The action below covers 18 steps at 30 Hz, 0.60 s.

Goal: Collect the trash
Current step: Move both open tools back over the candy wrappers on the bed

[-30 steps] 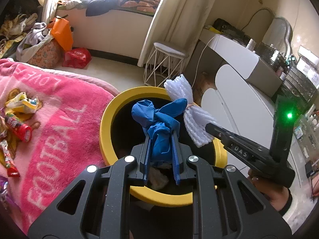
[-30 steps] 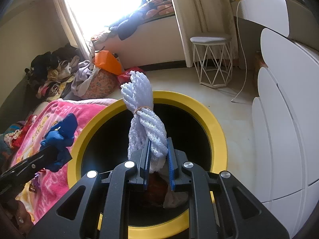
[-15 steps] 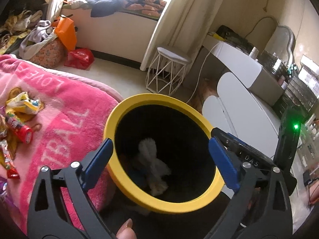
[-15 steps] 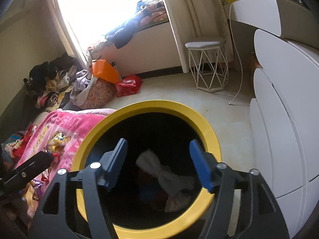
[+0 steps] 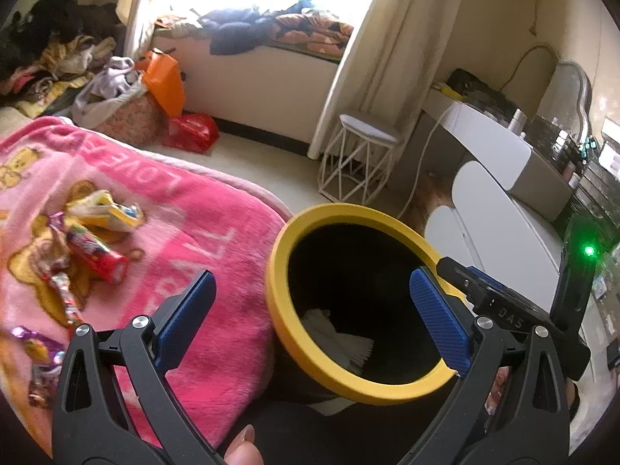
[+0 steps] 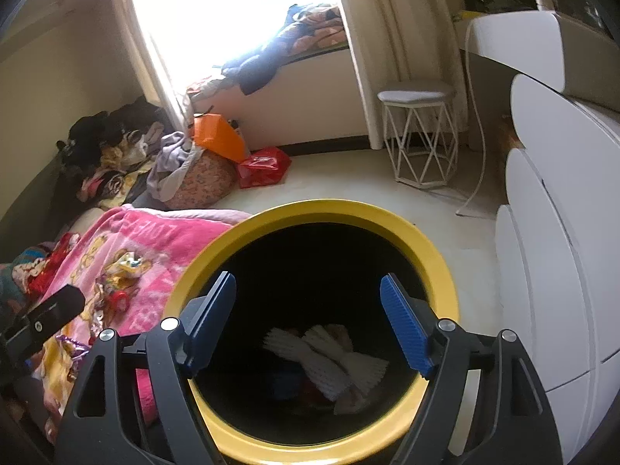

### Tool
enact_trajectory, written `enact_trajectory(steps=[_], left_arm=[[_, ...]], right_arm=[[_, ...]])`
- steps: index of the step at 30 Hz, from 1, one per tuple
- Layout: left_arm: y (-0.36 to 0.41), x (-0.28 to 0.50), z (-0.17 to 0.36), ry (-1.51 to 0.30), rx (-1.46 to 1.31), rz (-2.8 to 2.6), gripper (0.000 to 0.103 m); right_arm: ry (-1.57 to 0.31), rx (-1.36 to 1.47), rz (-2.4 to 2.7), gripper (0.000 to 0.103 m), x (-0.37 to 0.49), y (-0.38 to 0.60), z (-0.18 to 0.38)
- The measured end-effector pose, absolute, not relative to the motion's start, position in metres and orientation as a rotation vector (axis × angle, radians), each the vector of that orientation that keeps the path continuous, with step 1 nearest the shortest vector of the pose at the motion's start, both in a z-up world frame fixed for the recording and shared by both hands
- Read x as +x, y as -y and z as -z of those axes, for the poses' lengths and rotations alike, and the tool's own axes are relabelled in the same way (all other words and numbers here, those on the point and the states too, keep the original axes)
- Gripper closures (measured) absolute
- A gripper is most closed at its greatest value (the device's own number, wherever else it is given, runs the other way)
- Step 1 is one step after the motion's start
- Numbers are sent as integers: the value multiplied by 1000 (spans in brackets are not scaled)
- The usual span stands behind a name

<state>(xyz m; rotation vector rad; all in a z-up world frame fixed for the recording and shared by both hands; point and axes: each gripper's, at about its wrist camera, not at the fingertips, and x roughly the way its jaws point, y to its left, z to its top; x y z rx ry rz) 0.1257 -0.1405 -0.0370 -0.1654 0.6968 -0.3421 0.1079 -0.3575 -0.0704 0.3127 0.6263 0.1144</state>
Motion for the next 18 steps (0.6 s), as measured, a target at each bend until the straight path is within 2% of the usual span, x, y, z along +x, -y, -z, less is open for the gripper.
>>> enact_trajectory(steps=[18], left_arm=[[80,115,15,-611,-218,227,11]], right_arm=[[-612,205,-245,25,106,295,51]])
